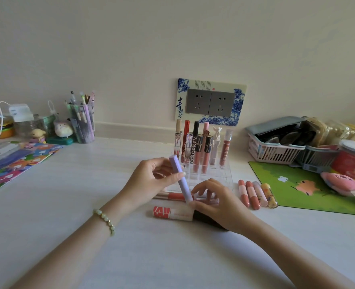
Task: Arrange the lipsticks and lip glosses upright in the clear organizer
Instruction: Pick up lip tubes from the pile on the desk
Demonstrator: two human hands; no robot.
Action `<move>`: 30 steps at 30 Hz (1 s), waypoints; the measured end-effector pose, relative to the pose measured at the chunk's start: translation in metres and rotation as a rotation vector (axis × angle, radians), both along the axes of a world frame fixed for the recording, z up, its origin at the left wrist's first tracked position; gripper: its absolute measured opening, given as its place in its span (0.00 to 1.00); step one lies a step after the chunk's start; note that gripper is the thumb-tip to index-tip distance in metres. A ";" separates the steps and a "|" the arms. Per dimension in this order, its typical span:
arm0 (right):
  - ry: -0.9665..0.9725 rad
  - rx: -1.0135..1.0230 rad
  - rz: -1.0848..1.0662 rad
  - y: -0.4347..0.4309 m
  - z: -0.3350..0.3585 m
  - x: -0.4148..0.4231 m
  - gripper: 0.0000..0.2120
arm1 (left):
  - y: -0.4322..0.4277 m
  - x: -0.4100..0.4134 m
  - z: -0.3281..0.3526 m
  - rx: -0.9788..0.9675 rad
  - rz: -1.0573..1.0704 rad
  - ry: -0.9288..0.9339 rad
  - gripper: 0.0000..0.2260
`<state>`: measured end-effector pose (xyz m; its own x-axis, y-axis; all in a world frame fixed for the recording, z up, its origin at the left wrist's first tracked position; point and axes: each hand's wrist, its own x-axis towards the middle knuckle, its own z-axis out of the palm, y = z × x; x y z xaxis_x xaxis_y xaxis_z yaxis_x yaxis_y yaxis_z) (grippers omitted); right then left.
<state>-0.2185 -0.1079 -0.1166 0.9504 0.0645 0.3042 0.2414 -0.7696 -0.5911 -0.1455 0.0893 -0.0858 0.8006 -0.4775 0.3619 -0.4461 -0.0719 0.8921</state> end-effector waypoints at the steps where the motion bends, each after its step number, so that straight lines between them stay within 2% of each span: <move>1: -0.006 0.018 -0.009 0.000 0.002 0.000 0.10 | -0.001 0.000 -0.001 -0.003 0.002 0.006 0.03; 5: -0.017 0.046 -0.014 0.002 0.003 -0.001 0.10 | -0.002 0.002 -0.009 0.076 0.035 0.041 0.06; 10: -0.027 -0.047 0.018 0.014 -0.005 0.000 0.16 | 0.012 0.011 -0.006 0.271 -0.003 0.102 0.08; 15: -0.051 -0.151 0.017 0.018 -0.009 0.000 0.16 | 0.038 0.024 -0.015 0.508 0.029 -0.048 0.17; 19: -0.063 -0.225 0.036 0.020 -0.008 -0.002 0.22 | 0.042 0.020 -0.021 0.709 0.126 -0.146 0.17; 25: -0.058 -0.234 0.006 0.020 -0.007 -0.005 0.26 | 0.038 0.016 -0.020 0.770 0.173 -0.263 0.16; 30: -0.061 -0.208 -0.013 0.020 -0.010 -0.001 0.21 | 0.028 0.032 -0.010 0.553 0.246 -0.286 0.16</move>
